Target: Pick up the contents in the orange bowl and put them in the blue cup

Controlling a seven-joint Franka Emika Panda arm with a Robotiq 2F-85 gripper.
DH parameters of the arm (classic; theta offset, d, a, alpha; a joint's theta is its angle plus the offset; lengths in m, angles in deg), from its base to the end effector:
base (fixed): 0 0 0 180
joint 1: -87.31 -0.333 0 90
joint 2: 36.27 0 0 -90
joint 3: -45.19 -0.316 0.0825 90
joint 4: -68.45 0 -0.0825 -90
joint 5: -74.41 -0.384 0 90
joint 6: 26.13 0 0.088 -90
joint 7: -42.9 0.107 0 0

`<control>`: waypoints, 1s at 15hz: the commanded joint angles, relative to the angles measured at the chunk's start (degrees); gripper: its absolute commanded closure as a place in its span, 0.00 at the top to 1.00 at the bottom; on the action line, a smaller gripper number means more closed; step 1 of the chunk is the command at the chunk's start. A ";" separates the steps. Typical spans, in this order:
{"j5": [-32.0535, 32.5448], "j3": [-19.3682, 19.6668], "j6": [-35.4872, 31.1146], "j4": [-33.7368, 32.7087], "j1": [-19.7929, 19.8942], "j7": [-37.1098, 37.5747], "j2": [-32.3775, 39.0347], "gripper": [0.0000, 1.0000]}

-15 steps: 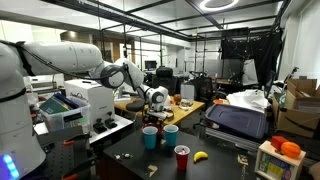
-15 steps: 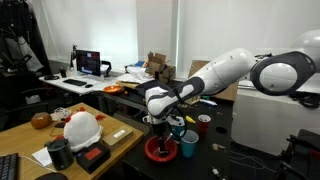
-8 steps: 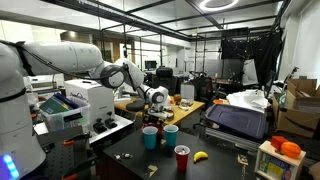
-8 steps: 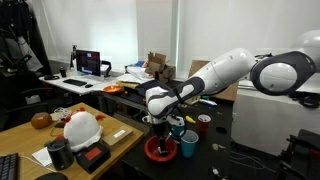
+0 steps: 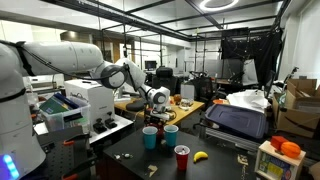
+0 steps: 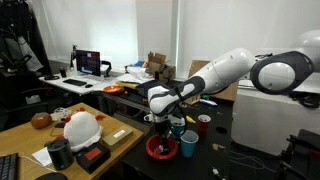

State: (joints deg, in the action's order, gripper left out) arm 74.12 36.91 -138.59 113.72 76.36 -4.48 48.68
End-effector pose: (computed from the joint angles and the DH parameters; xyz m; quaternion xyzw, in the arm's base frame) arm 0.6944 0.1977 -0.0306 -0.8525 -0.4942 0.1238 0.1168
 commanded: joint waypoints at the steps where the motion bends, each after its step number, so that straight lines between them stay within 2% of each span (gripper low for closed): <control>1: 0.38 -1.02 -0.19 0.27 1.07 -2.34 0.00 1.00; 5: 0.25 -1.44 0.04 0.24 1.21 -3.94 0.00 1.00; 6: 0.24 -1.44 -0.01 0.24 1.21 -4.14 0.00 0.83; 7: 0.24 -1.46 -0.05 0.27 1.23 -4.66 0.00 0.72; 15: 0.02 -1.49 -0.22 0.12 1.38 -6.19 0.01 0.12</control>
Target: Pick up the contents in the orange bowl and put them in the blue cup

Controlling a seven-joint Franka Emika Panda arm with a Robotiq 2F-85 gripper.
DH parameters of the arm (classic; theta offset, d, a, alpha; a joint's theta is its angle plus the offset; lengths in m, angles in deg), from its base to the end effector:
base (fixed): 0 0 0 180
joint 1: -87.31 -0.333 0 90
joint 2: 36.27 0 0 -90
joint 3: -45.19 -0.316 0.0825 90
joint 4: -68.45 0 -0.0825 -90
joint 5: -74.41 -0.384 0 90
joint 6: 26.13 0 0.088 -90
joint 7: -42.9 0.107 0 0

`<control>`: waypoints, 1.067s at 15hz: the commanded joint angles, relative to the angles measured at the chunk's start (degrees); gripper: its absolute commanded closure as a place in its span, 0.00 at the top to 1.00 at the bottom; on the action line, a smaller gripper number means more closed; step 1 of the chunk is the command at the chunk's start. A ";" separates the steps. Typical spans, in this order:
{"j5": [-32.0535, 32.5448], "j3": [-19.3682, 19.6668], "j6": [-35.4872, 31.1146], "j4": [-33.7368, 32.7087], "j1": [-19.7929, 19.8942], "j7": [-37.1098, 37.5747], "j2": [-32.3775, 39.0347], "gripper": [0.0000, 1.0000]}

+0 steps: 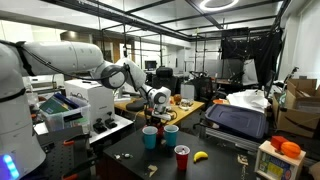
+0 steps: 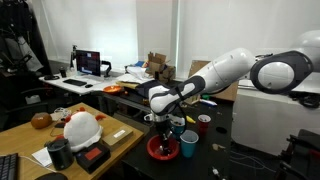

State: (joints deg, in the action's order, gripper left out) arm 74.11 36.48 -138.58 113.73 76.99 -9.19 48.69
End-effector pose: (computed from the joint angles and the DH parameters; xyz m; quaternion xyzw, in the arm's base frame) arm 0.6957 0.1932 -0.0303 -0.8337 -0.5248 0.1171 0.1259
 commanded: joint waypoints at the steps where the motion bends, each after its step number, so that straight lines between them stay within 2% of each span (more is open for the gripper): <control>1: -0.04 -1.10 -0.13 -0.01 0.78 -1.70 -0.01 0.05; 3: -0.18 -1.43 0.09 -0.27 0.83 -1.82 -0.15 0.00; 13: -0.82 -1.75 3.03 -2.11 0.53 1.34 -0.17 0.00; 16: -0.89 -0.93 2.88 -0.80 -0.01 2.95 -1.39 0.00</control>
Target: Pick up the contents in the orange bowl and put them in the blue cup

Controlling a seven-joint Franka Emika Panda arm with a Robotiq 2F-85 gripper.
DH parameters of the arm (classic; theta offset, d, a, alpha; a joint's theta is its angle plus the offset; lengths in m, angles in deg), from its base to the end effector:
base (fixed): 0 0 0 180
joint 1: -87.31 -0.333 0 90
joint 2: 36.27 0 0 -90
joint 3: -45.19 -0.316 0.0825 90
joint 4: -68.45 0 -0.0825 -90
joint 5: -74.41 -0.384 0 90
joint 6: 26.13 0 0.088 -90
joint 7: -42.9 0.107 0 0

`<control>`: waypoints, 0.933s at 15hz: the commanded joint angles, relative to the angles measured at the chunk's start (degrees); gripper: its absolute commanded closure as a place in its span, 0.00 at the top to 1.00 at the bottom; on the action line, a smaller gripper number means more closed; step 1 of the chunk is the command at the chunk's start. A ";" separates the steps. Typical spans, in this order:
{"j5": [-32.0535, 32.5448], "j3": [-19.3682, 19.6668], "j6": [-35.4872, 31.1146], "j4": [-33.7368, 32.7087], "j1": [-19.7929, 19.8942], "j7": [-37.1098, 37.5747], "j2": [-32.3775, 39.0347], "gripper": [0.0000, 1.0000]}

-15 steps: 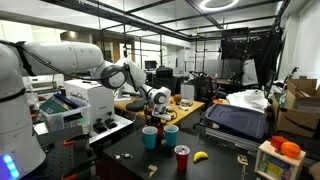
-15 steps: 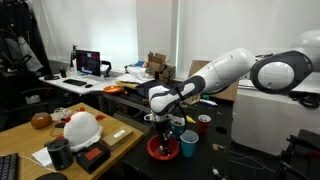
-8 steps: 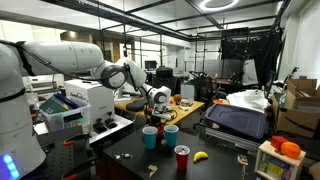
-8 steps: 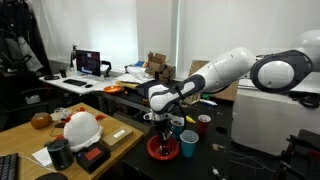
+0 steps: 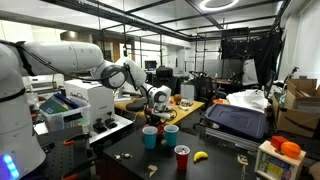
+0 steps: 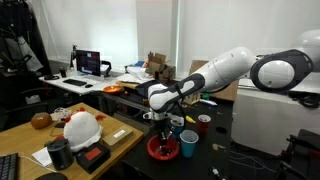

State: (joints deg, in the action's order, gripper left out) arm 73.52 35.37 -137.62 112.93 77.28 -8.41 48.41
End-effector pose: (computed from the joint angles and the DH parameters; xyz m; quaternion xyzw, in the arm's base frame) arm 0.6990 0.1984 -0.0206 -0.8376 -0.5165 0.1120 0.1380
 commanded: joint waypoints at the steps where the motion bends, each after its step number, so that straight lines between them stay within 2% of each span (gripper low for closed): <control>1: 0.16 0.63 2.38 0.34 -0.54 2.51 -1.30 0.08; 2: 0.26 0.70 2.53 0.63 -0.56 2.88 -1.41 0.27; 11: 0.23 0.04 2.37 0.13 0.60 0.94 -0.11 0.93; 12: 0.27 0.09 1.99 0.30 0.67 0.69 -0.07 0.99; 14: 0.44 0.23 1.35 0.57 0.81 0.12 0.04 1.00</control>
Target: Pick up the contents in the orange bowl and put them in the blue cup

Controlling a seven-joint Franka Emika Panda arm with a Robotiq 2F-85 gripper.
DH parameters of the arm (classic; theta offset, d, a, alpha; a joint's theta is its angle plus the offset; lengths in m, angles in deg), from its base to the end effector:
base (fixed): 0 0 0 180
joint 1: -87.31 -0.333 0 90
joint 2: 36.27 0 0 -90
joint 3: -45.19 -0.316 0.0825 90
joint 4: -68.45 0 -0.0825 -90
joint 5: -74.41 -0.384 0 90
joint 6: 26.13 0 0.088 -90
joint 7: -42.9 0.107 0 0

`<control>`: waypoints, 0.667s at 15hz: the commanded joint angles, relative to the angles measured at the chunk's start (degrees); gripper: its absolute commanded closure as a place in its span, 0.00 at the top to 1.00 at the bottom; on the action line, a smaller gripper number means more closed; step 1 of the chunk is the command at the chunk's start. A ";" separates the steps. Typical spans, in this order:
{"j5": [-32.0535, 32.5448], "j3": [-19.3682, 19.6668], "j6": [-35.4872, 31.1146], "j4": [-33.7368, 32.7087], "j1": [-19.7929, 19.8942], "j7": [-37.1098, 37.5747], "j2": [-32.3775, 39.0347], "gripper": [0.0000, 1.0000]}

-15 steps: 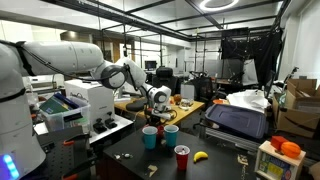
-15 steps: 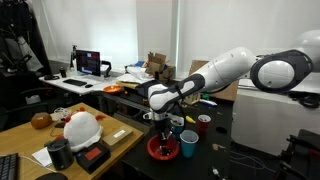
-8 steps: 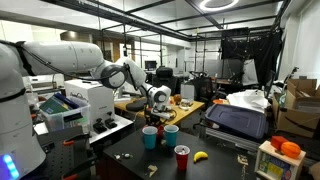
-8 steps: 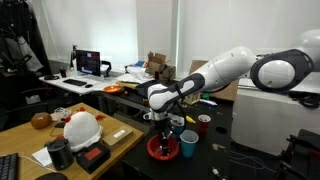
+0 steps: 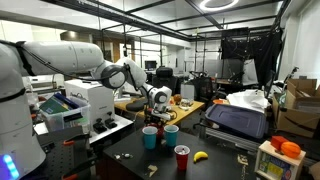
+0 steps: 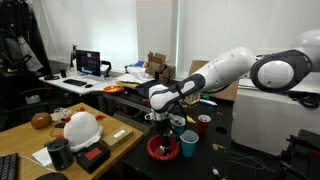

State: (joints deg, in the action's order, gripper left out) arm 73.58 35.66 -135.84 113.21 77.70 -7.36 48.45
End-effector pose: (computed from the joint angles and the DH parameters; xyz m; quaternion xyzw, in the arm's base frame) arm 0.6951 0.1907 -0.0249 -0.8413 -0.5054 0.1307 0.1406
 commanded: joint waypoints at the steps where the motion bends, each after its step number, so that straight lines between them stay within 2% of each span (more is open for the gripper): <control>1: 0.47 0.01 -0.62 0.31 0.48 -1.18 0.06 1.00; 10: 0.67 0.15 -2.83 0.40 1.98 -5.68 0.12 1.00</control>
State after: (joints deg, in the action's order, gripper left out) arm 74.00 36.01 -137.17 113.22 79.13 -11.13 48.57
